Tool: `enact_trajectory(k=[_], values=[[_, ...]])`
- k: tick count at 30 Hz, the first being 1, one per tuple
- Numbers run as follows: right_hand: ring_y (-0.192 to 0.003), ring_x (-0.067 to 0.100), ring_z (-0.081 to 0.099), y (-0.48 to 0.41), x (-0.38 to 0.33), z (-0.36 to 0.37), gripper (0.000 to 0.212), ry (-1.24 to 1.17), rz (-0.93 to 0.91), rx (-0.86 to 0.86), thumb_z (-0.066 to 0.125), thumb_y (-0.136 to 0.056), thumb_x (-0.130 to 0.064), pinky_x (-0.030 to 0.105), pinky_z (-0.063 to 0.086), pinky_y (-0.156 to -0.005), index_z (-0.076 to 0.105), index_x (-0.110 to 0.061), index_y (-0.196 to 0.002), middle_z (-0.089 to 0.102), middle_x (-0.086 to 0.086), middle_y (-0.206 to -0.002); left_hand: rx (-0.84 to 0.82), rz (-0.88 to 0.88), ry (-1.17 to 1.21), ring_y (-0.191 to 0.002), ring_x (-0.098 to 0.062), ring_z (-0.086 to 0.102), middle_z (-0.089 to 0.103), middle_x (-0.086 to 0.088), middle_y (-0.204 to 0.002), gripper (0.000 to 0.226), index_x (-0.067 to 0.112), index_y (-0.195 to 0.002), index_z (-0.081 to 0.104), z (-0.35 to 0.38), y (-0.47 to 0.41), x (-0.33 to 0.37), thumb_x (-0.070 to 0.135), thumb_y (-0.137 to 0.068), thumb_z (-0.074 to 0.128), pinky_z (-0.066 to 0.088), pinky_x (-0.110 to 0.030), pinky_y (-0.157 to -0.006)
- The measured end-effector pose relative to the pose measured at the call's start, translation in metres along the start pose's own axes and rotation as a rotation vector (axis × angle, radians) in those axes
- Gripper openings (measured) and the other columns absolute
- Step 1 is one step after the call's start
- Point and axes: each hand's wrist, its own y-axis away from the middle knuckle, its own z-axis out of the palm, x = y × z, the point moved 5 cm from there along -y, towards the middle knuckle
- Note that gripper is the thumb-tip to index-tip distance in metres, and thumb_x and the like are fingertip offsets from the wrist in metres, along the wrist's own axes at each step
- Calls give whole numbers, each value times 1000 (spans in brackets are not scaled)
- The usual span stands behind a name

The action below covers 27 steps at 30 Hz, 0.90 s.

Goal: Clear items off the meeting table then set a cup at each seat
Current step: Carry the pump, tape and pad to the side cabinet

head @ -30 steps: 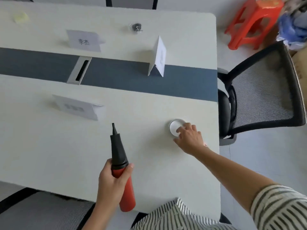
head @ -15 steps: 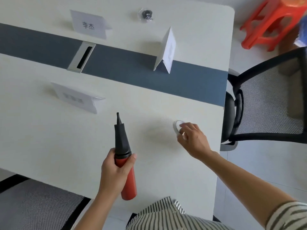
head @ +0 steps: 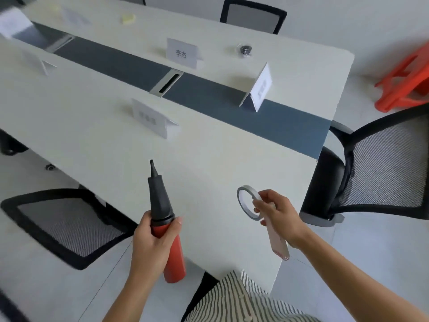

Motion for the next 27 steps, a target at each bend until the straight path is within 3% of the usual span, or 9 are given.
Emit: enact_trajectory(k=[2, 5, 9, 14, 19, 23, 27], values=[[-67, 9, 56, 22, 7, 12, 8, 59, -24, -87, 59, -92, -24, 26, 51, -63, 64, -20, -87, 61, -2, -76, 71, -28, 10, -64, -5, 66, 70, 7, -76, 15, 30, -85, 64, -16, 40, -20, 24, -79, 77, 47, -26, -62], [-65, 10, 53, 51, 18, 38, 12, 150, -50, -249, 59, -91, -26, 31, 51, -67, 61, -16, -85, 58, -3, -73, 177, -107, 23, -67, -9, 67, 70, 5, -78, 17, 31, -87, 63, -42, 99, -54, 26, -78, 77, 48, -26, -62], [-61, 15, 49, 84, 31, 82, 23, 254, -61, -427, 61, -91, -28, 32, 46, -61, 56, -8, -80, 54, 1, -67, 404, -244, 31, -74, -21, 69, 69, 2, -79, 22, 34, -87, 59, -87, 176, -97, 26, -78, 77, 55, -37, -70], [-49, 12, 44, 113, 27, 152, 29, 367, -79, -631, 63, -89, -26, 17, 39, -46, 51, -15, -65, 50, -7, -53, 655, -376, 75, -78, -29, 68, 67, -3, -84, 26, 34, -87, 54, -143, 258, -146, 29, -78, 77, 56, -43, -71], [-49, 11, 36, 129, 13, 232, 41, 462, -108, -682, 63, -90, -25, 18, 36, -46, 41, 5, -72, 38, -2, -55, 786, -467, 155, -77, -30, 68, 68, -6, -84, 25, 33, -87, 54, -194, 305, -188, 28, -78, 77, 58, -51, -74], [-49, 9, 44, 146, 10, 306, 40, 504, -74, -697, 63, -91, -26, 18, 42, -49, 48, 7, -74, 47, -2, -56, 842, -474, 187, -73, -27, 68, 68, -3, -81, 26, 33, -87, 54, -250, 323, -216, 27, -78, 78, 56, -39, -65], [-67, 24, 54, 174, 2, 387, 35, 518, -12, -725, 62, -92, -28, 35, 49, -63, 61, 5, -82, 60, 25, -81, 901, -494, 169, -73, -20, 65, 66, 3, -81, 27, 34, -86, 52, -326, 338, -245, 26, -79, 77, 48, -26, -57]])
